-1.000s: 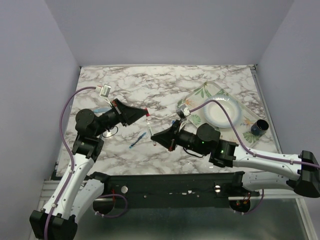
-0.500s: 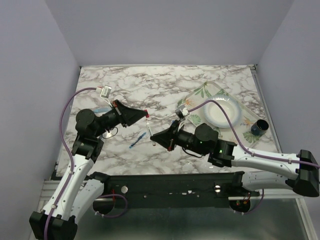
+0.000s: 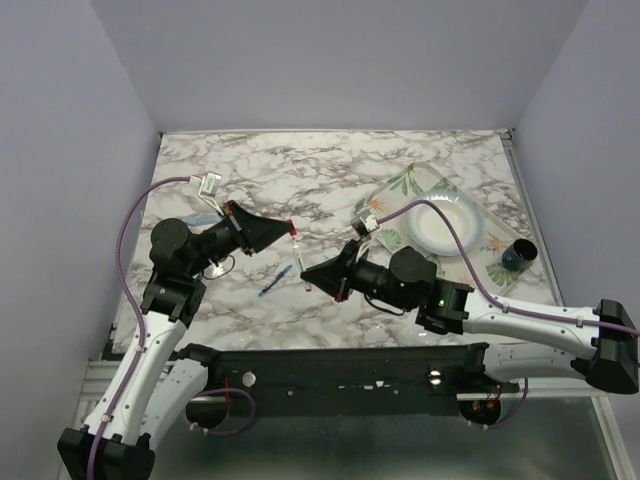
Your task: Insert the pens into the pen caps
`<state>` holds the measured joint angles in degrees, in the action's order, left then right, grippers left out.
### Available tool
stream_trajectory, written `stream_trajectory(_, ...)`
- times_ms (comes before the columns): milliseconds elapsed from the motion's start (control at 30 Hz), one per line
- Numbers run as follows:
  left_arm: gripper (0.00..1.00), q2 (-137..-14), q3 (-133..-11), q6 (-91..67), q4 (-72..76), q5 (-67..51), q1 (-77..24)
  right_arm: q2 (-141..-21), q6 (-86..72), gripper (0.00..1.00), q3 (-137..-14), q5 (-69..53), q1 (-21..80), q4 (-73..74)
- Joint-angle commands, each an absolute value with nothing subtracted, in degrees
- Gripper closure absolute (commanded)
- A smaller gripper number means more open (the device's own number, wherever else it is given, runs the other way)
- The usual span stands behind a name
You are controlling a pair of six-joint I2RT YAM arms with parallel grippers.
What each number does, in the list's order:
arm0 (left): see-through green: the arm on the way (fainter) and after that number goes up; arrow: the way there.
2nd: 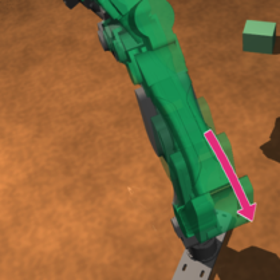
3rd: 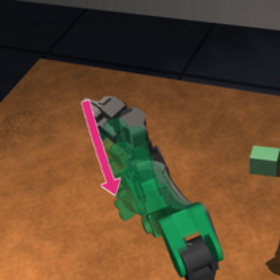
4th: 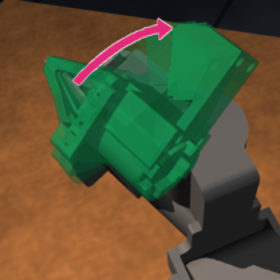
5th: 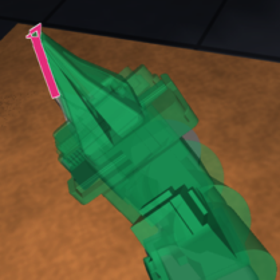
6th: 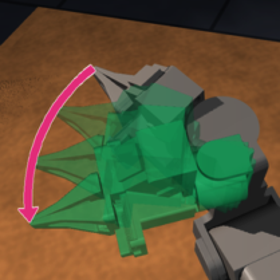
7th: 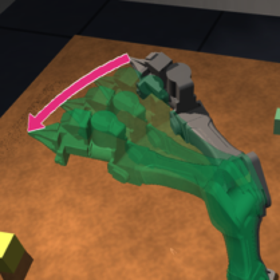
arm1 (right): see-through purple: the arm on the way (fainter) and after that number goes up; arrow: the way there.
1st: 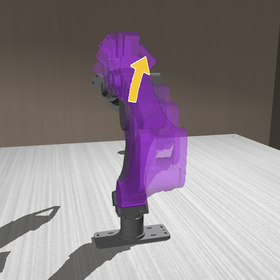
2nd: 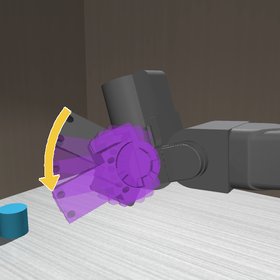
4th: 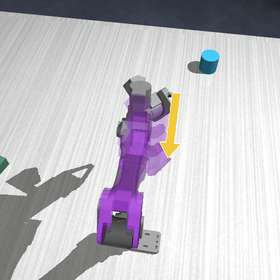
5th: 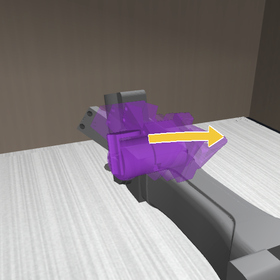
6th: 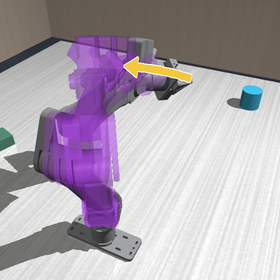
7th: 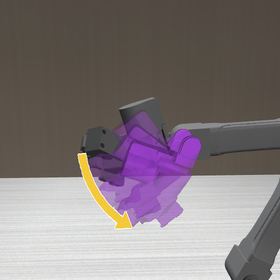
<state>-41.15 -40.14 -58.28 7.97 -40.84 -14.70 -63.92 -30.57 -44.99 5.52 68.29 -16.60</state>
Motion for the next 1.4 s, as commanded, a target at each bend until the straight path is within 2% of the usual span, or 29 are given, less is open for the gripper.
stream_trajectory(0, 1.0, -40.43, -42.1, -57.92, 7.82, -39.9, -14.68, -64.16, -31.29, 0.99, -45.18, 7.47, 68.56, -15.29)
stream_trajectory(1367, 1.0, -37.79, -40.34, -56.52, 3.35, -39.29, -14.68, -65.21, -31.55, 0.99, -47.28, 8.79, 68.64, -15.12)
